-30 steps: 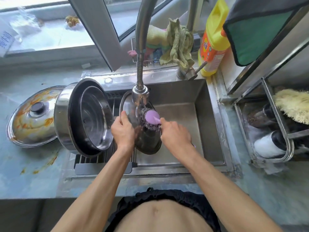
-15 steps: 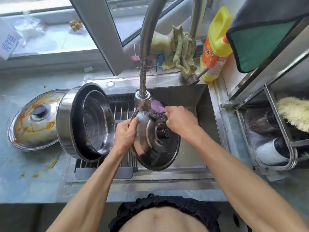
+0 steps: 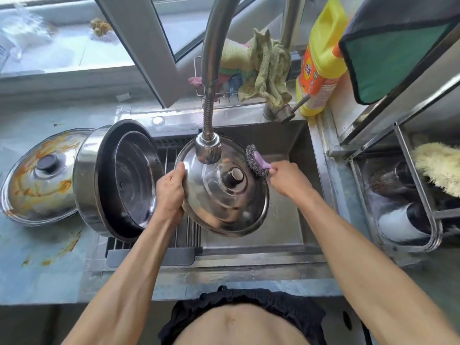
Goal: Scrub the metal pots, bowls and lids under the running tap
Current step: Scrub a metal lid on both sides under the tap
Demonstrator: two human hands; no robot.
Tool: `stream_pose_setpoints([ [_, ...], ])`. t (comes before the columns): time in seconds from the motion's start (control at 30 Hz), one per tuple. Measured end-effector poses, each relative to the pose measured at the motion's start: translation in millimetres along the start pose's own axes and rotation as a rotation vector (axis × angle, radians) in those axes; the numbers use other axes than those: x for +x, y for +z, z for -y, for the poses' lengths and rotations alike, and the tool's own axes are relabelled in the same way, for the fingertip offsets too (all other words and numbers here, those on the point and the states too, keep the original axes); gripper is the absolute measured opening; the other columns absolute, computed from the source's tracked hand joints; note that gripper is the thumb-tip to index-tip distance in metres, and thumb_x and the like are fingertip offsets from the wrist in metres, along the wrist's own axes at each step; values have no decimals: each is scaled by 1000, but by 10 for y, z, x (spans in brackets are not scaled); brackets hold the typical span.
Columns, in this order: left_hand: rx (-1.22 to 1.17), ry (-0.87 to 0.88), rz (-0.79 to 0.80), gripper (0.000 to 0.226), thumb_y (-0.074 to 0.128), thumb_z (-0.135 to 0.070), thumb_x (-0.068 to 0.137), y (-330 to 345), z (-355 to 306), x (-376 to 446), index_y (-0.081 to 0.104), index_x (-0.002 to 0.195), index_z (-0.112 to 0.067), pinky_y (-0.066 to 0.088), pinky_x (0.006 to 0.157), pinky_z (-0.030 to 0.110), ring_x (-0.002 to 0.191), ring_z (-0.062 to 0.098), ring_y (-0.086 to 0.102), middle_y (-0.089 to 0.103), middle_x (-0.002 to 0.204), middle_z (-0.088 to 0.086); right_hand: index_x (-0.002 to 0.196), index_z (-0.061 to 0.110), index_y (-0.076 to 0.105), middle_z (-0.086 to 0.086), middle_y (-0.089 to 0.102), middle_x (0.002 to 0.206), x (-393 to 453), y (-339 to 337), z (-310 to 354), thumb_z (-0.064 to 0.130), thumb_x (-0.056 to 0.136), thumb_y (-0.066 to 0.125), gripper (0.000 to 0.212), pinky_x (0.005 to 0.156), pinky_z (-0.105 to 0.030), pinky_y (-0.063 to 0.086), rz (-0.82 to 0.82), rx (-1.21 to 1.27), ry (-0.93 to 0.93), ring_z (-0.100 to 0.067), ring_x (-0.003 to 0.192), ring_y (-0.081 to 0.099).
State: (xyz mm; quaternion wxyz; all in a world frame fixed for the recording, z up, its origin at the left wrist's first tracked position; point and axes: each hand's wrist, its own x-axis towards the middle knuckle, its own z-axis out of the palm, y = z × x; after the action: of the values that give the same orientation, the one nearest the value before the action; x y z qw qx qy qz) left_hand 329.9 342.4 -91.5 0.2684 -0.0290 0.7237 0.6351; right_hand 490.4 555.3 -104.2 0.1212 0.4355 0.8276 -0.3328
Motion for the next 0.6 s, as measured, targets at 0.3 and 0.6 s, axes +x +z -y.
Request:
stream_pose_setpoints([
  [0.3, -91, -72, -375, 42, 54, -31, 102, 281, 110, -54, 43, 63, -21, 34, 60, 29, 59, 13, 40, 43, 63, -4, 115, 22, 62, -15, 67, 103, -866, 345, -117, 22, 99, 46, 23, 69, -36, 41, 27, -98, -110, -38, 95, 63],
  [0.6, 266, 172, -156, 51, 41, -39, 109, 455, 69, -435, 39, 62, -19, 32, 57, 31, 54, 8, 40, 45, 60, -5, 123, 22, 52, -18, 67, 98, -1205, 319, 390, 23, 100, 44, 25, 63, -37, 36, -96, -178, -411, -42, 91, 63],
])
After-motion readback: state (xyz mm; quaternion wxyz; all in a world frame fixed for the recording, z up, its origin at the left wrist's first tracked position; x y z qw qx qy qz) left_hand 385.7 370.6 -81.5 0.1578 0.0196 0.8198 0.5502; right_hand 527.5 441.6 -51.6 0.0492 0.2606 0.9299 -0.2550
